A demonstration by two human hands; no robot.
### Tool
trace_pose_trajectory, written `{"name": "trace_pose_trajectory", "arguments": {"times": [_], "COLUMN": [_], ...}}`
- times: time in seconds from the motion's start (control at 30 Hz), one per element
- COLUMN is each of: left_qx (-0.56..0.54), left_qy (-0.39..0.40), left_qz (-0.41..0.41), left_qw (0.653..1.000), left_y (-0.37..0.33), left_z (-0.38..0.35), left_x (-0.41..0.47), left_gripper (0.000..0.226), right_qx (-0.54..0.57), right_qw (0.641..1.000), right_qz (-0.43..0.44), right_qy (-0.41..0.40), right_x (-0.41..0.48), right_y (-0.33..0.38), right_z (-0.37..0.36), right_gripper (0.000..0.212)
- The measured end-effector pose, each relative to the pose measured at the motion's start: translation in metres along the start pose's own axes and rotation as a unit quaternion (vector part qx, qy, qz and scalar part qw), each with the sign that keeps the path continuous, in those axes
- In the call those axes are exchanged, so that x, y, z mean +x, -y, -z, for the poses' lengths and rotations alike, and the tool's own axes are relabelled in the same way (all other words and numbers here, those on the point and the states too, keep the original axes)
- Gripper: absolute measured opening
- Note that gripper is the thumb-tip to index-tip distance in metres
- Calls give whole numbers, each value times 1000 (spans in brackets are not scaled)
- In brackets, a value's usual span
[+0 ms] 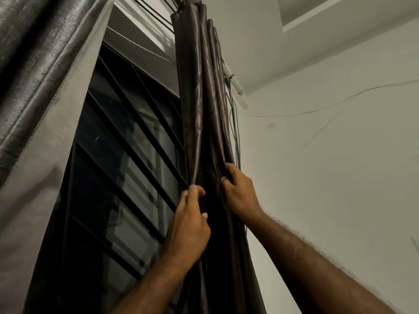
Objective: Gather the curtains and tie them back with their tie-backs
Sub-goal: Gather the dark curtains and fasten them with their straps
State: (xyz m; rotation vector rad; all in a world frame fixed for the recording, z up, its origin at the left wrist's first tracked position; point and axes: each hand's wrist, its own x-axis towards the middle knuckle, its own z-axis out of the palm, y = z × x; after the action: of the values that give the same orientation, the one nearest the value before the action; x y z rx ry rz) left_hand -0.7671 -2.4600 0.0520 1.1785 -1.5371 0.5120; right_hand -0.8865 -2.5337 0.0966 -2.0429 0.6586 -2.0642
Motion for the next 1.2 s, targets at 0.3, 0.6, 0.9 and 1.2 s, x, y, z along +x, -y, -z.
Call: {"name": "trace_pose_trajectory", "arguments": {"times": [0.3, 0.6, 0.9, 1.2], "left_qx": [26, 35, -143, -49], "left_qy": [-81, -91, 132, 202], "left_qz": [34, -53, -15, 181], "left_qw": [996, 994, 981, 961], "left_y": [9, 12, 35, 98], "left_z": [49, 98, 75, 51], "left_x": [-12, -31, -49, -94], "left_gripper": [90, 76, 43, 72], "right_qx": [26, 173, 77, -45], "right_qw": [998, 984, 989, 996], "right_qz": [3, 4, -122, -54], "right_qy": [63, 38, 40, 61], "right_x": [-11, -38, -65, -105], "right_y": [68, 123, 66, 43], "right_z": [-53, -63, -19, -3], "right_gripper": [39, 16, 26, 69]}}
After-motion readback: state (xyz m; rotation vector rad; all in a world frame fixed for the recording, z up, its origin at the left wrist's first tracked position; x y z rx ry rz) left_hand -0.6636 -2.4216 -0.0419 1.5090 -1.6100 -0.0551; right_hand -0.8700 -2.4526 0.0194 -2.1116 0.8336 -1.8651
